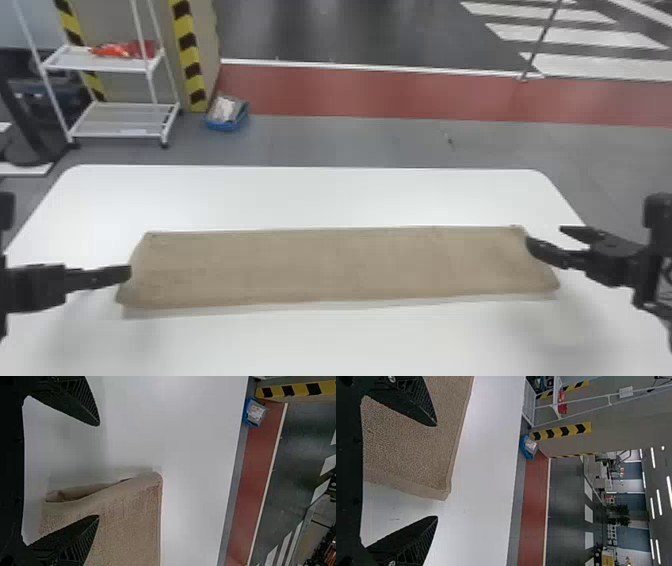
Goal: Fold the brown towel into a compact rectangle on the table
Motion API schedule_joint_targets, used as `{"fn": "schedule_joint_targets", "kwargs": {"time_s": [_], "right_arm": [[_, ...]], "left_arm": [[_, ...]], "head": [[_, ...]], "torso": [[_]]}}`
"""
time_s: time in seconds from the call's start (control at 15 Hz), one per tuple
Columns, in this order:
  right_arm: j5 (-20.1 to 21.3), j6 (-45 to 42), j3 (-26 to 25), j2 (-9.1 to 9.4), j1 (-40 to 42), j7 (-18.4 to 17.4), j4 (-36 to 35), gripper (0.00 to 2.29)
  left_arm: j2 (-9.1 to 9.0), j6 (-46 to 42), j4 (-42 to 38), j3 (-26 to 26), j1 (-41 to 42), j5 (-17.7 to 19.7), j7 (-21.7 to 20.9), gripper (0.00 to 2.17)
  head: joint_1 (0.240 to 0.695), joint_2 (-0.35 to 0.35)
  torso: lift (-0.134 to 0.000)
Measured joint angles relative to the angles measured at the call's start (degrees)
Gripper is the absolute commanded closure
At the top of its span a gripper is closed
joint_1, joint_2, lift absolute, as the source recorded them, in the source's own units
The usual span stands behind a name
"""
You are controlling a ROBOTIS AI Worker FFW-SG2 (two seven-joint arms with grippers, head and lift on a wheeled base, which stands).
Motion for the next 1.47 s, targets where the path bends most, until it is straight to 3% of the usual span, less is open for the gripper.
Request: {"fn": "schedule_joint_targets", "kwargs": {"time_s": [0.33, 0.8, 1.0, 1.07, 1.47], "right_arm": [[-0.29, 0.18, -0.51, 0.01, 1.06, 0.15, -1.09, 0.04], [-0.76, 0.17, -0.82, -0.23, 1.17, 0.69, -1.41, 0.04], [-1.27, 0.18, -1.02, -0.08, 1.13, 0.95, -1.89, 0.04], [-1.79, 0.19, -1.11, -0.03, 1.22, 1.05, -2.2, 0.04], [-3.25, 1.21, -0.49, 0.79, 2.31, 1.56, -4.65, 0.07]], "left_arm": [[-0.75, -0.77, 4.43, -4.1, -3.29, -0.11, -0.3, 0.22], [-0.68, -1.42, 5.61, -5.93, -4.23, -2.43, -0.59, 0.64], [-0.53, 0.17, 5.4, -6.57, -4.47, -3.26, -0.82, 1.09], [-0.48, 0.99, 5.23, -6.65, -4.61, -3.31, -0.83, 1.34], [-0.6, 7.34, -0.43, -3.58, -4.51, 0.62, -2.07, 1.38]], "head": [[0.695, -0.157], [0.695, -0.16], [0.695, -0.16], [0.695, -0.159], [0.695, -0.159]], "torso": [[-0.124], [-0.124], [-0.124], [-0.124], [-0.124]]}}
